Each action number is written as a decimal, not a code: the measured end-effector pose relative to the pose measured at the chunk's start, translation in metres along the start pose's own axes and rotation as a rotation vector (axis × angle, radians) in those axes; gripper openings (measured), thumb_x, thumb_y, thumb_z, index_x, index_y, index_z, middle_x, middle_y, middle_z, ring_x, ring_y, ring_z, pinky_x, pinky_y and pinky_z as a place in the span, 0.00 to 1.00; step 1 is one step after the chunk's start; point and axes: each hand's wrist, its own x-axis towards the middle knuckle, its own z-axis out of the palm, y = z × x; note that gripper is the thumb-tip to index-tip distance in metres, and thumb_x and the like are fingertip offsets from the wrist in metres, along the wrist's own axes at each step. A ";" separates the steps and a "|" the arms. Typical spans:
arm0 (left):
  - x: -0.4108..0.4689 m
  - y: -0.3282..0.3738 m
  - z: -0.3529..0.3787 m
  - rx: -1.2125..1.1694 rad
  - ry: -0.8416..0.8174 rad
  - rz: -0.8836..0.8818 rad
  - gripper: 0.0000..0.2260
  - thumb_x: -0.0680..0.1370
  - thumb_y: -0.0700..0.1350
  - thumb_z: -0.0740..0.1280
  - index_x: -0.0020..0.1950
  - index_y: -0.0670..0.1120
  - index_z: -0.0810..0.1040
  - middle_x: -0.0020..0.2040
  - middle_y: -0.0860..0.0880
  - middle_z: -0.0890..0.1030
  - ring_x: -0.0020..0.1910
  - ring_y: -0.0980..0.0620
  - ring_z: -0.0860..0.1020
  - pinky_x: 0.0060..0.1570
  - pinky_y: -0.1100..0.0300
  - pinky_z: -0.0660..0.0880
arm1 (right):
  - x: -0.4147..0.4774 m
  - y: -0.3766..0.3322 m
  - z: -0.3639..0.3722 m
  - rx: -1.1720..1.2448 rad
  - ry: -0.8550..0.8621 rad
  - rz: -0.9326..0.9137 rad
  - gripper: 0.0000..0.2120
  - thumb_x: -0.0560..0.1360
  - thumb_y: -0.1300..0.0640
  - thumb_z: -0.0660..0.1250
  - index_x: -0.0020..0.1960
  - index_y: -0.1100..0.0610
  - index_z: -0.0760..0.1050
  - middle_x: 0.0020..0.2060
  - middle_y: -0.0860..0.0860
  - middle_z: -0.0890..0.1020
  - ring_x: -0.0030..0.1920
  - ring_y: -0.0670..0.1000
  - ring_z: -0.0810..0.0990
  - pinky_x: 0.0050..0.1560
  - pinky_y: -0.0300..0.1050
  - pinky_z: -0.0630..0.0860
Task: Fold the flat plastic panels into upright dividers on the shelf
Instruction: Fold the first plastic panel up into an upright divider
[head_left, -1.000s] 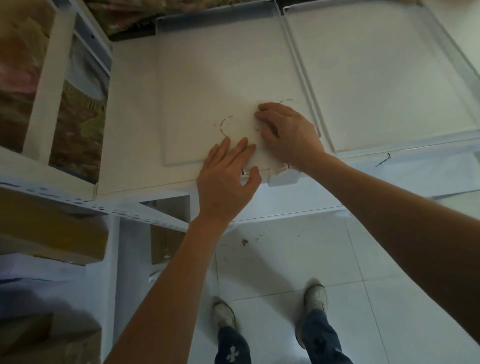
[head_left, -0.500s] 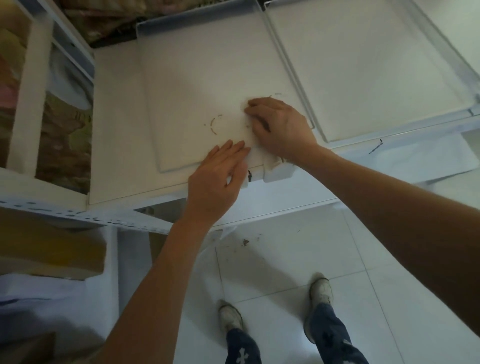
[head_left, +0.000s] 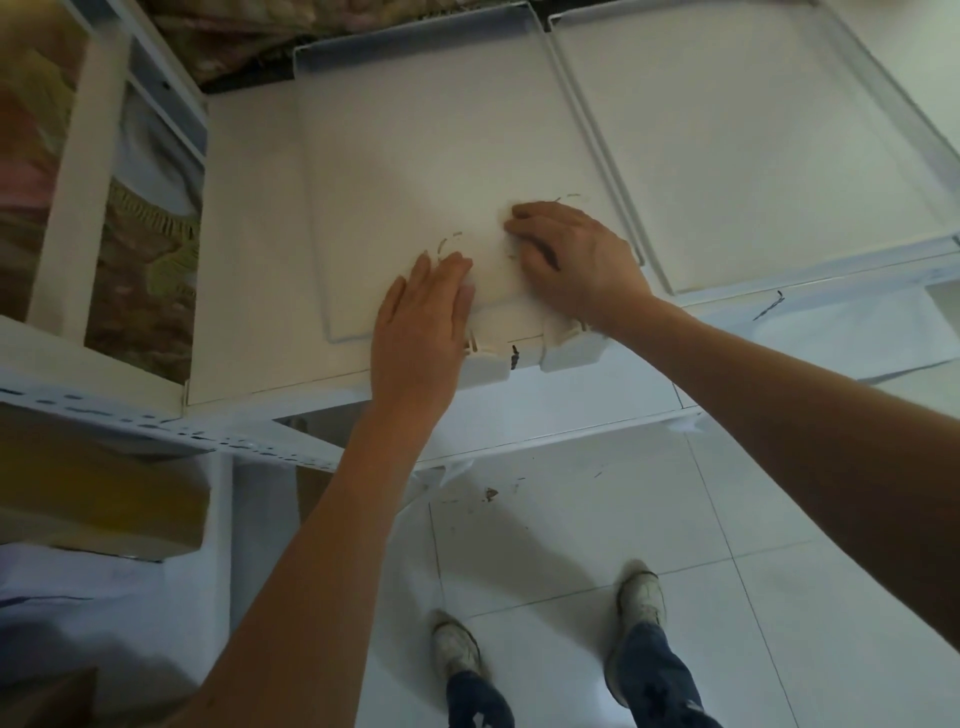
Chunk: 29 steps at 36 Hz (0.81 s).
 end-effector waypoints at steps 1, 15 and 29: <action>0.000 -0.001 0.001 0.012 -0.002 0.012 0.18 0.84 0.51 0.50 0.70 0.48 0.69 0.72 0.49 0.71 0.76 0.50 0.61 0.74 0.56 0.52 | 0.000 0.000 0.000 -0.001 -0.007 -0.004 0.18 0.78 0.52 0.59 0.65 0.49 0.76 0.68 0.44 0.75 0.68 0.47 0.72 0.66 0.44 0.69; 0.006 -0.027 -0.019 0.017 -0.179 0.193 0.21 0.81 0.39 0.58 0.75 0.43 0.62 0.75 0.47 0.64 0.76 0.48 0.59 0.72 0.64 0.46 | -0.013 -0.047 -0.018 -0.137 -0.661 0.000 0.42 0.70 0.25 0.54 0.77 0.39 0.46 0.79 0.50 0.43 0.78 0.54 0.37 0.75 0.62 0.36; 0.004 -0.031 -0.003 0.181 -0.114 0.245 0.26 0.80 0.39 0.60 0.77 0.42 0.56 0.78 0.45 0.58 0.77 0.46 0.54 0.75 0.56 0.47 | -0.009 -0.048 -0.005 -0.294 -0.737 -0.014 0.52 0.63 0.19 0.53 0.76 0.40 0.33 0.77 0.49 0.33 0.75 0.55 0.28 0.74 0.61 0.31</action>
